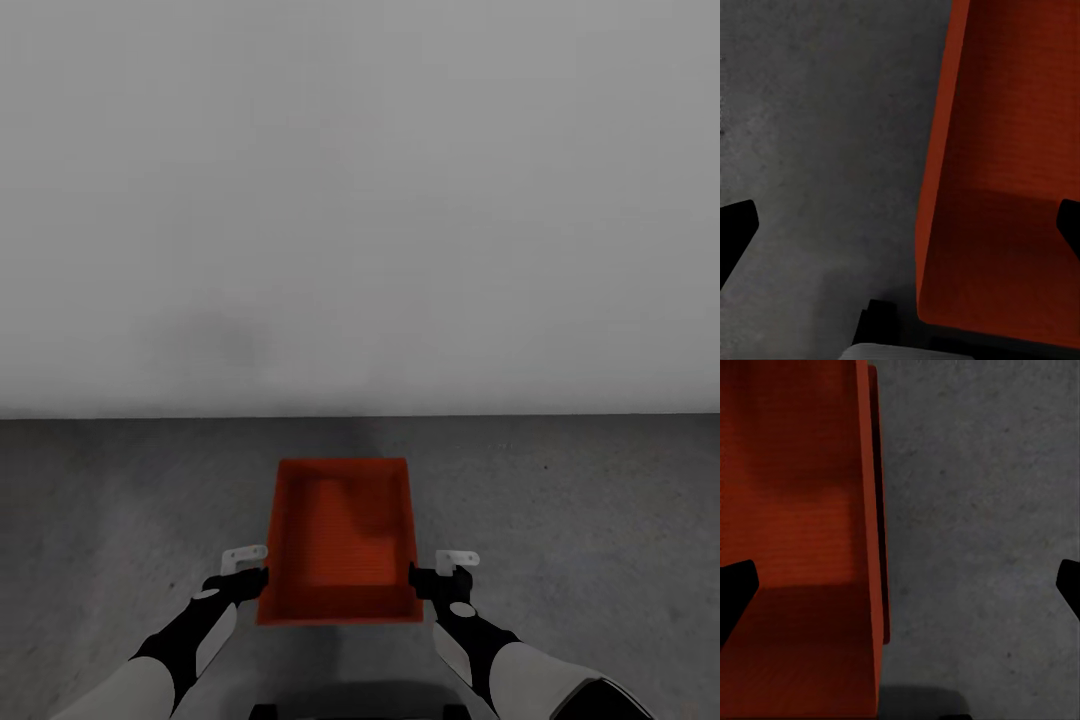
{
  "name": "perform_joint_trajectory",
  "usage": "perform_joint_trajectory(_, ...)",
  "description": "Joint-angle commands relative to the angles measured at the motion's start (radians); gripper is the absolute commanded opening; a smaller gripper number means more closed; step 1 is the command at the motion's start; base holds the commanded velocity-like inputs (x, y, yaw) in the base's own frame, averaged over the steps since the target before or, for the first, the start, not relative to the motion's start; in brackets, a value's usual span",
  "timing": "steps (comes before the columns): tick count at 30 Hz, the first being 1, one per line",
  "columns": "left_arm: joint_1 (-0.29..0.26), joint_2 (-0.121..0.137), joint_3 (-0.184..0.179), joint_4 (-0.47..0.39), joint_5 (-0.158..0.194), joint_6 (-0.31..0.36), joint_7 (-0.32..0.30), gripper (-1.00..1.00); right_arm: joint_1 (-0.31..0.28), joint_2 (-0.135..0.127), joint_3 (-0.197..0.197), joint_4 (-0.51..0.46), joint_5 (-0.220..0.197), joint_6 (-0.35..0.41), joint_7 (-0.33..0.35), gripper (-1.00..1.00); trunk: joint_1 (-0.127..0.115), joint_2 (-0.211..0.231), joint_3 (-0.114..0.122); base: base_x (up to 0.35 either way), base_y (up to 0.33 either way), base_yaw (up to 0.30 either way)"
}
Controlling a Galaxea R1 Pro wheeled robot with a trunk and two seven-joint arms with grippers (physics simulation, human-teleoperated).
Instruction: Move the two storage containers from the living room to the garage. In the garage, place one container on the floor and stack the other container on top of it (either order is fine).
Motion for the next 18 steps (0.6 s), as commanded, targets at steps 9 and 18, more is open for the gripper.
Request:
perform_joint_trajectory(9,0.000,0.001,-0.009,-0.003,0.009,0.005,0.007,1.00,-0.001,0.000,0.009,0.001,-0.009,-0.003,-0.004,1.00,-0.034,0.063,0.028,0.000,0.000,0.000)
perform_joint_trajectory(18,0.000,0.001,-0.008,-0.010,0.010,0.005,0.007,1.00,-0.001,0.000,0.009,0.001,-0.009,-0.003,-0.004,1.00,-0.046,0.084,0.037,0.000,0.000,0.000)
